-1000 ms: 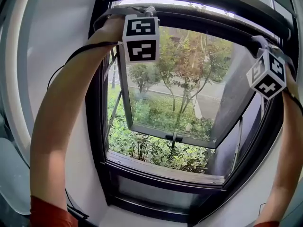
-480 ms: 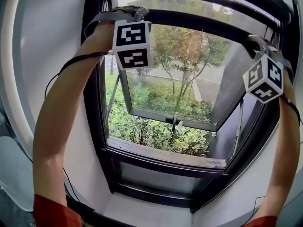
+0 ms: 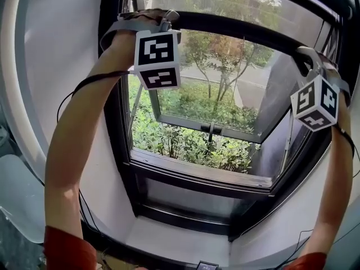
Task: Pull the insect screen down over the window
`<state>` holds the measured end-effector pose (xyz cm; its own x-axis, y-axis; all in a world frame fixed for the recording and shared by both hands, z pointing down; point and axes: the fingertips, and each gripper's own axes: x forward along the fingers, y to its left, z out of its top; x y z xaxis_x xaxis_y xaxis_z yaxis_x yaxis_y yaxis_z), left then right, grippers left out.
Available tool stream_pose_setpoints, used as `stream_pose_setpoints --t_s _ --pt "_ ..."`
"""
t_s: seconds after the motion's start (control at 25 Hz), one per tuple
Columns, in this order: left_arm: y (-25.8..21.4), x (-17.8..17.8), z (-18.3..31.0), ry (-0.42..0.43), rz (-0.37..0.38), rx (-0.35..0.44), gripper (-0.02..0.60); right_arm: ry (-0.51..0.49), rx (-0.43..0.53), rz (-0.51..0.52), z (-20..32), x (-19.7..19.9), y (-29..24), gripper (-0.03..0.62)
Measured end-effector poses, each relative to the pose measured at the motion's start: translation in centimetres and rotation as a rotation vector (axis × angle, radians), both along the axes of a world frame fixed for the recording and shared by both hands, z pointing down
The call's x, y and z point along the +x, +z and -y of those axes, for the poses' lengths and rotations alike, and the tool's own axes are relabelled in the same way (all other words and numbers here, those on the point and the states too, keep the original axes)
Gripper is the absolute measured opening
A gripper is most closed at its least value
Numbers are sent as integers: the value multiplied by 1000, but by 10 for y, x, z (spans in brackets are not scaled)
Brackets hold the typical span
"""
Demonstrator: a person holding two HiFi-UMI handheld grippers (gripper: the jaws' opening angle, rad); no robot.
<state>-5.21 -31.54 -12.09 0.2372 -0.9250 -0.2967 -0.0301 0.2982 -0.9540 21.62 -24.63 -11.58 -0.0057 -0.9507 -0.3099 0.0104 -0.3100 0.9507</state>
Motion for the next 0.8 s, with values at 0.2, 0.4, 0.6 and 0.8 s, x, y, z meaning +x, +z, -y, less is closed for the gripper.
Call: stream_pose_setpoints --t_s 0.2,0.4,0.6,0.8 --pt "23 -1 -2 5 5 -11 28 -13 -4 9 -2 -1 22 28" --pt "49 -3 -4 12 9 -27 28 -18 -28 13 -3 -2 48 28" --pt "77 -3 -7 23 18 -44 28 -31 -50 17 -8 -3 76 28" --pt "100 -4 -9 37 12 -61 28 -38 -62 27 -10 -4 99 28"
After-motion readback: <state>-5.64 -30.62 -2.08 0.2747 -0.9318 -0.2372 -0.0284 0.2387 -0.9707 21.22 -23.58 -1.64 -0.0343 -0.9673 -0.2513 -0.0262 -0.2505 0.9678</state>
